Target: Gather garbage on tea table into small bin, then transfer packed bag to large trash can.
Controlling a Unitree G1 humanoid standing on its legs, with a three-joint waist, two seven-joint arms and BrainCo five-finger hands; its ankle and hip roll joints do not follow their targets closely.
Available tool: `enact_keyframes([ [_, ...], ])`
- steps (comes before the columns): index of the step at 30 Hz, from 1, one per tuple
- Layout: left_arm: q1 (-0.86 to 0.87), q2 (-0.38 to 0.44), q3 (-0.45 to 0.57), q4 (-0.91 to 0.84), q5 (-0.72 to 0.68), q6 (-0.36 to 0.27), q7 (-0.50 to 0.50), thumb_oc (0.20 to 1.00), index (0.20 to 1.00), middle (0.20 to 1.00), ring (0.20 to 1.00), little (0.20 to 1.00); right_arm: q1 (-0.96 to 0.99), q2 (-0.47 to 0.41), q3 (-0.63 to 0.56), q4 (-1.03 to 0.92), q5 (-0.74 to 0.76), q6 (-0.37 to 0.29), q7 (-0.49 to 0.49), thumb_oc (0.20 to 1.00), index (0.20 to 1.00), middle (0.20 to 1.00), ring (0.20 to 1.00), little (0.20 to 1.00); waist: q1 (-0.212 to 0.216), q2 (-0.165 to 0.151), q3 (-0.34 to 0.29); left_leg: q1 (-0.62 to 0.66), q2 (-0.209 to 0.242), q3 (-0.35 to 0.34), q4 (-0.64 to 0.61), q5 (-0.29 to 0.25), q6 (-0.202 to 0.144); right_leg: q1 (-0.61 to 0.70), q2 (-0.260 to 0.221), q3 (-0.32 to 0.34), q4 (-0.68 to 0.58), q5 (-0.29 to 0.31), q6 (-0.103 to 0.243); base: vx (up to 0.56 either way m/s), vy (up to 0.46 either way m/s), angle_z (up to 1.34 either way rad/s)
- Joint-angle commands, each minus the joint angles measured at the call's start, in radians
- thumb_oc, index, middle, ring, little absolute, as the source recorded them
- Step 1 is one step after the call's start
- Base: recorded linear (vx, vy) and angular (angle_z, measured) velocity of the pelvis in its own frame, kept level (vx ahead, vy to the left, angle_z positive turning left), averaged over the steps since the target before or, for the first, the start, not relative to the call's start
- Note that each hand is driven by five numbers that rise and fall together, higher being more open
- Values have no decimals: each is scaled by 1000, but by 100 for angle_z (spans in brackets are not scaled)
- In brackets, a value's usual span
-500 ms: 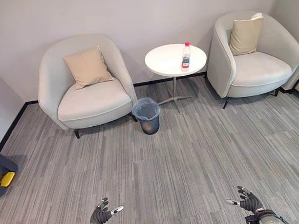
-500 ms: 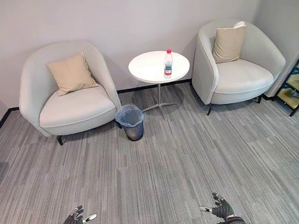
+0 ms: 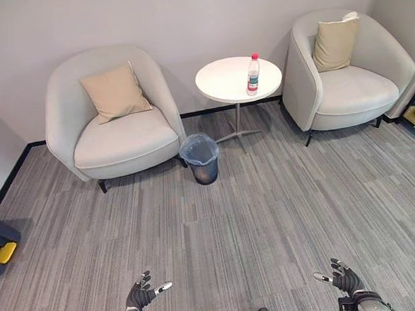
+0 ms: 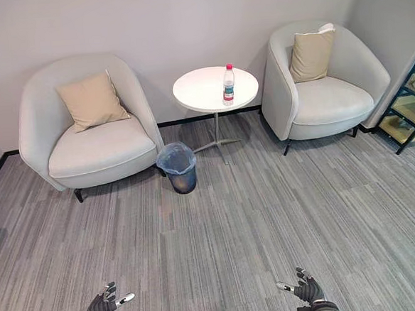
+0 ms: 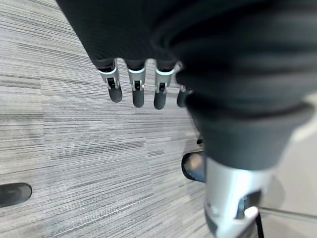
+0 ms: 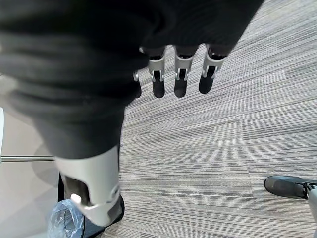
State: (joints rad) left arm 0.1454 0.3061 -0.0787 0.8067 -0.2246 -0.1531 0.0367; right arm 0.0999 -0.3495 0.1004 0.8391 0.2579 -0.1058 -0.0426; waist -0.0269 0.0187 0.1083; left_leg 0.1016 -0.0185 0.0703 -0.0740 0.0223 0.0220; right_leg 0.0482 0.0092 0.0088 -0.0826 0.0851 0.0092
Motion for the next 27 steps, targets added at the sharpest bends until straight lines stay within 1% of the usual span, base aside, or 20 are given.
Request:
enact_keyframes([
  [1,-32,32,-9,-36,-29,-37,4,1000,1000,1000,1000,1000,-78,-3,-7,10,37,-26,-18,1000,1000,1000,1000,1000,6,-41,12,-81,-30,8,169,-165,-12,5,-79,13,128,-179,98,-1,95,-31],
  [4,-38,39,-7,-42,-26,-38,7,1000,1000,1000,1000,1000,-94,1,-1,10,38,-25,-18,1000,1000,1000,1000,1000,11,-43,24,-97,-34,12,190,-178,-1,-29,-81,23,177,-184,109,12,67,-19],
  [6,-41,43,-2,-43,-28,-38,7,1000,1000,1000,1000,1000,-108,4,5,8,36,-25,-19,1000,1000,1000,1000,1000,15,-41,34,-98,-40,10,199,-191,9,-70,-82,23,243,-185,120,55,87,-17],
  [9,-49,44,7,-39,-39,-38,13,1000,1000,1000,1000,1000,-121,7,11,-5,34,-25,-18,1000,1000,1000,1000,1000,16,-34,47,-91,-36,15,201,-203,17,-129,-83,6,340,-180,140,66,50,-14],
  [10,-48,42,8,-39,-39,-39,14,1000,1000,1000,1000,1000,-122,8,14,-12,32,-26,-18,1000,1000,1000,1000,1000,16,-32,51,-82,-35,18,199,-208,17,-147,-89,-13,356,-173,144,135,15,-30],
  [11,-48,38,7,-36,-44,-41,16,1000,1000,1000,1000,1000,-127,6,25,-27,20,-26,-17,1000,1000,1000,1000,1000,16,-32,56,-55,-36,26,189,-219,16,-168,-107,-59,344,-156,144,218,-41,-54],
  [12,-61,35,1,-24,-49,-42,19,1000,1000,1000,1000,1000,-142,4,39,-35,14,-27,-23,1000,1000,1000,1000,1000,16,-32,62,-29,-34,40,176,-230,13,-193,-121,-105,288,-126,145,245,-85,-67],
  [15,-72,30,-5,-23,-53,-42,23,1000,1000,1000,1000,1000,-152,1,55,-51,2,-27,-25,1000,1000,1000,1000,1000,8,-30,72,14,-26,47,162,-247,3,-229,-137,-161,207,-92,143,253,-124,-52],
  [16,-81,25,-11,-18,-53,-44,28,1000,1000,1000,1000,1000,-150,2,60,-59,-6,-27,-26,1000,1000,1000,1000,1000,-1,-32,78,42,-25,45,163,-258,-6,-250,-148,-198,172,-74,145,310,-168,-23],
  [18,-91,22,-19,-19,-51,-41,29,1000,1000,1000,1000,1000,-145,-1,59,-75,-11,-25,-29,1000,1000,1000,1000,1000,-14,-32,81,72,-18,31,161,-269,-17,-261,-151,-207,170,-64,149,349,-219,14],
  [19,-86,18,-26,-22,-42,-46,26,1000,1000,1000,1000,1000,-118,-1,56,-83,-18,-28,-29,1000,1000,1000,1000,1000,-22,-38,67,100,-10,16,161,-289,-33,-245,-152,-192,164,-60,138,384,-281,34],
  [20,-87,12,-29,-20,-46,-47,27,1000,1000,1000,1000,1000,-109,1,54,-81,-15,-33,-30,1000,1000,1000,1000,1000,-26,-35,60,104,2,6,175,-277,-46,-235,-144,-188,165,-57,126,305,-235,64],
  [21,-86,12,-29,-21,-46,-47,27,1000,1000,1000,1000,1000,-109,0,54,-81,-15,-33,-30,1000,1000,1000,1000,1000,-27,-34,60,103,3,5,176,-277,-46,-234,-143,-190,164,-57,126,199,-190,91],
  [22,-87,6,-32,-18,-50,-46,27,1000,1000,1000,1000,1000,-100,-2,49,-76,-10,-36,-30,1000,1000,1000,1000,1000,-33,-28,51,102,25,-5,203,-252,-68,-220,-130,-186,164,-62,112,227,-279,86],
  [23,-90,0,-43,-16,-53,-44,20,1000,1000,1000,1000,1000,-96,-8,48,-68,2,-43,-31,1000,1000,1000,1000,1000,-35,-21,42,67,62,-1,280,-185,-103,-182,-114,-199,144,-81,87,371,-463,59],
  [24,-100,-6,-49,-8,-61,-40,15,1000,1000,1000,1000,1000,-97,-18,56,-79,7,-48,-31,1000,1000,1000,1000,1000,-38,-17,41,18,100,11,388,-113,-131,-134,-92,-209,120,-110,58,270,-364,26],
  [25,-100,-6,-49,-8,-61,-40,15,1000,1000,1000,1000,1000,-97,-19,56,-79,7,-48,-31,1000,1000,1000,1000,1000,-39,-16,42,16,102,9,392,-115,-132,-133,-90,-211,118,-110,57,273,-313,17],
  [26,-112,-11,-57,3,-69,-37,16,1000,1000,1000,1000,1000,-103,-24,66,-80,7,-44,-33,1000,1000,1000,1000,1000,-36,-18,50,-23,126,27,447,-69,-137,-88,-75,-213,100,-144,33,177,-166,1],
  [27,-120,-14,-62,7,-72,-36,16,1000,1000,1000,1000,1000,-104,-28,68,-81,7,-41,-33,1000,1000,1000,1000,1000,-32,-24,58,-50,124,38,450,-74,-127,-70,-76,-211,96,-156,29,234,-193,-2],
])
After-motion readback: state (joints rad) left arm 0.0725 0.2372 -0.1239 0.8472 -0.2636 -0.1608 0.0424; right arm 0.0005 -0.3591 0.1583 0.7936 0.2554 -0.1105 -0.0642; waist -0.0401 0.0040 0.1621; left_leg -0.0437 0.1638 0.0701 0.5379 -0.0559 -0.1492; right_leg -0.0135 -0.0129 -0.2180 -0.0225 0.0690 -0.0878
